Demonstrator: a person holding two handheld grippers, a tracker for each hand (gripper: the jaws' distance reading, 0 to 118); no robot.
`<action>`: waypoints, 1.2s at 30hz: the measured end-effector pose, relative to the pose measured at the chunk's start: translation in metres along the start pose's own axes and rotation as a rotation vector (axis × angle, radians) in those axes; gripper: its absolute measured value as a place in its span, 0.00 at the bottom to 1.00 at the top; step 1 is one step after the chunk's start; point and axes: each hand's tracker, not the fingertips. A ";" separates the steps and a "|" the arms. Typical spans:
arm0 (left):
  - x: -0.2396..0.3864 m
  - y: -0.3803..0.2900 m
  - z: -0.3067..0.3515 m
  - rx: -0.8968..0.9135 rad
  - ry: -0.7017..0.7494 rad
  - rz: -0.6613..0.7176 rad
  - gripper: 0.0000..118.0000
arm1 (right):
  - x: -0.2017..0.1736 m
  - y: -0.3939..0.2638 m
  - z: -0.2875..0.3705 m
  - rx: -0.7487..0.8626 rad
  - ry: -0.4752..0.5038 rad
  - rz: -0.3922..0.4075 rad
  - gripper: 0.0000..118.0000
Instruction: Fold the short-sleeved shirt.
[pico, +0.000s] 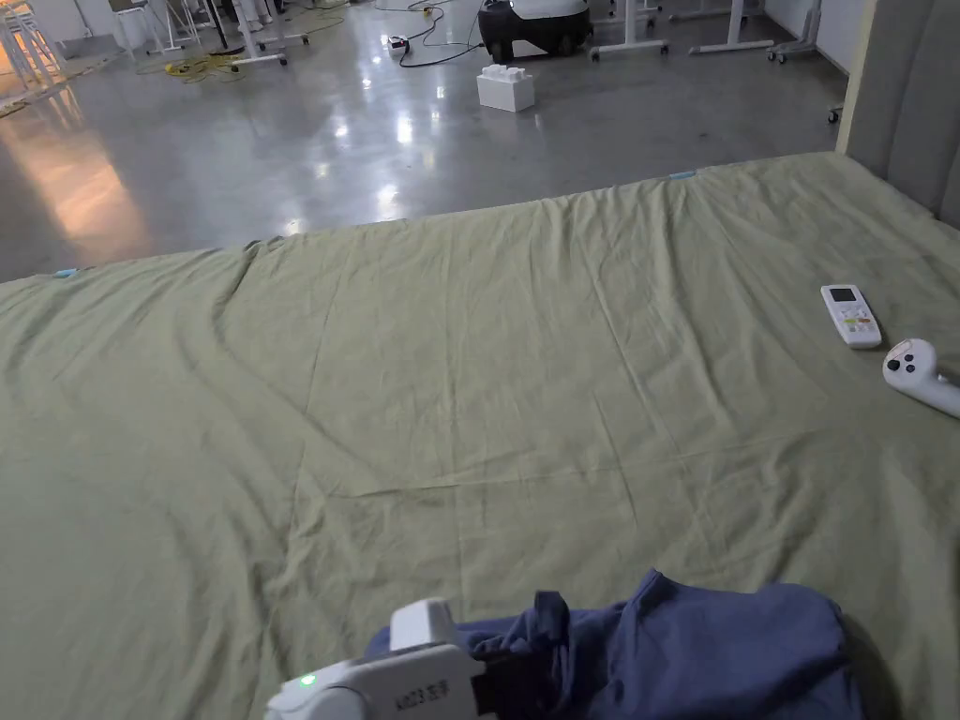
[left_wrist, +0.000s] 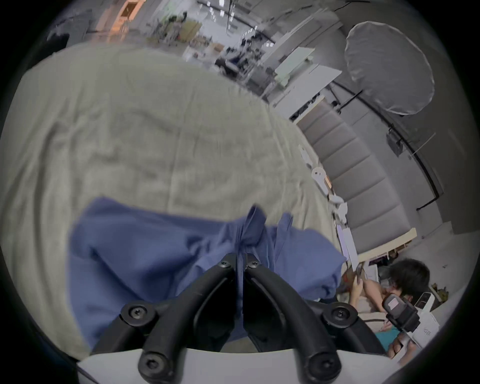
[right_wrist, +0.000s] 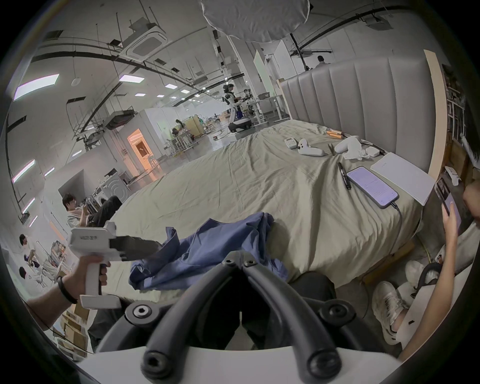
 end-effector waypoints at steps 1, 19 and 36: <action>0.002 -0.004 -0.012 -0.023 -0.018 -0.019 0.04 | 0.001 0.000 0.001 -0.001 -0.004 -0.002 0.00; -0.080 -0.007 0.129 0.342 0.037 0.122 0.71 | -0.014 0.001 -0.021 -0.033 0.050 0.004 0.00; -0.136 0.000 0.045 0.178 -0.156 0.403 0.09 | -0.027 0.006 -0.008 -0.053 0.000 0.047 0.00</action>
